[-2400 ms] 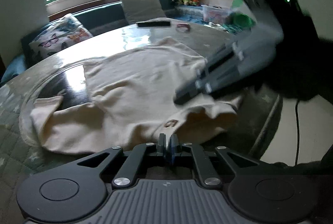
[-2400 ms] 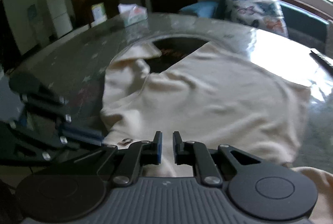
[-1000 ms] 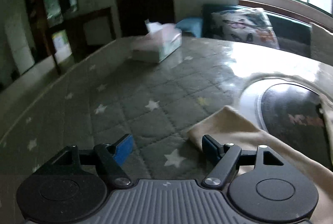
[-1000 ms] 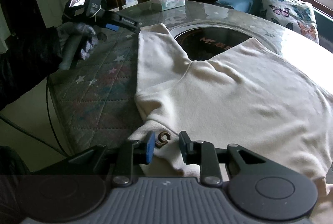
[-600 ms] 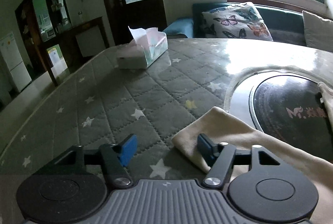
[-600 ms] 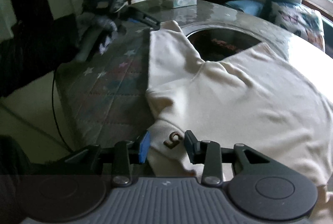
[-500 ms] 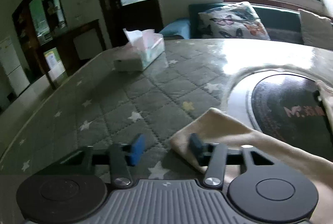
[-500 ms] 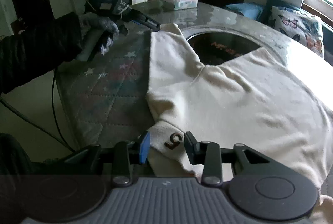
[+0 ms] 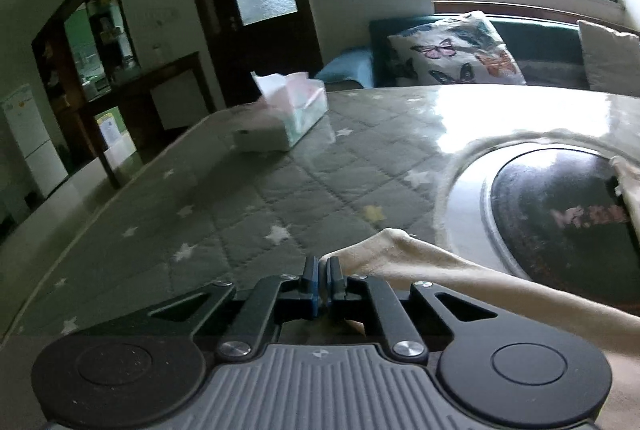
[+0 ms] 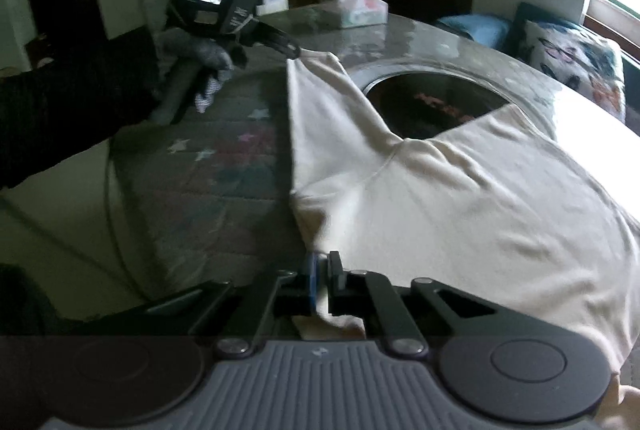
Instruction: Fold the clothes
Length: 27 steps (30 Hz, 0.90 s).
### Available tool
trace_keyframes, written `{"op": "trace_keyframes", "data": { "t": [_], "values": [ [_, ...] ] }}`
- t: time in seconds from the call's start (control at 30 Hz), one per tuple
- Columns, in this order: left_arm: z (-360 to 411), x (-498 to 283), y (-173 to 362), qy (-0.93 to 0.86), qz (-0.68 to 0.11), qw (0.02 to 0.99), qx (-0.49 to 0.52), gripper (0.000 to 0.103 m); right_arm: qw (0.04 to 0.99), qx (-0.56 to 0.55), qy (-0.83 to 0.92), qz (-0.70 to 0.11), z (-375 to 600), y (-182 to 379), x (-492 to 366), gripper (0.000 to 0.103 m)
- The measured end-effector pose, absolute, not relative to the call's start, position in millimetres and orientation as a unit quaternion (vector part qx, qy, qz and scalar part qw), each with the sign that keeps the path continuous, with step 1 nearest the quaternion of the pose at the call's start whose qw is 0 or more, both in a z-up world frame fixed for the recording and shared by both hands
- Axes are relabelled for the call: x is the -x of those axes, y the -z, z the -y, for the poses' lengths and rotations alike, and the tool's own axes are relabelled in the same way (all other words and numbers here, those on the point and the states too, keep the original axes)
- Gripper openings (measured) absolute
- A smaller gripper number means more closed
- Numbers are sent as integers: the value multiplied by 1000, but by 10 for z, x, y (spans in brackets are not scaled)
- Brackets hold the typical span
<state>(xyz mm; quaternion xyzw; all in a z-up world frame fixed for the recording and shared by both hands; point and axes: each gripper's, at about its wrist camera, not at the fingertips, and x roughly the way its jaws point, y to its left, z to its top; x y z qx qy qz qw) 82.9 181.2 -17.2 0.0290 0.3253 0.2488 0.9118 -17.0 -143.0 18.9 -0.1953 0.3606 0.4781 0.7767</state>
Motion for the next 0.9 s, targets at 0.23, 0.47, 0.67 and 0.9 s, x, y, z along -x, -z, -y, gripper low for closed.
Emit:
{"op": "trace_keyframes", "data": {
  "t": [0.23,0.47,0.67,0.9],
  "values": [
    [-1829,-720,210,-265,-338,902,-35,4,780,179,-476,-366,1485,-158,180,10],
    [-1794,-667,220,-269,-347,897,-44,5,815,136,-435,-357,1856,-329,216,23],
    [-1757,-645,184,-270,-348,896,-48,10,863,89,-338,-364,2405,-346,50,23],
    [-1646,-608,84,-264,-342,900,-55,45,891,59,-264,-364,2755,-242,-235,23]
  ]
}}
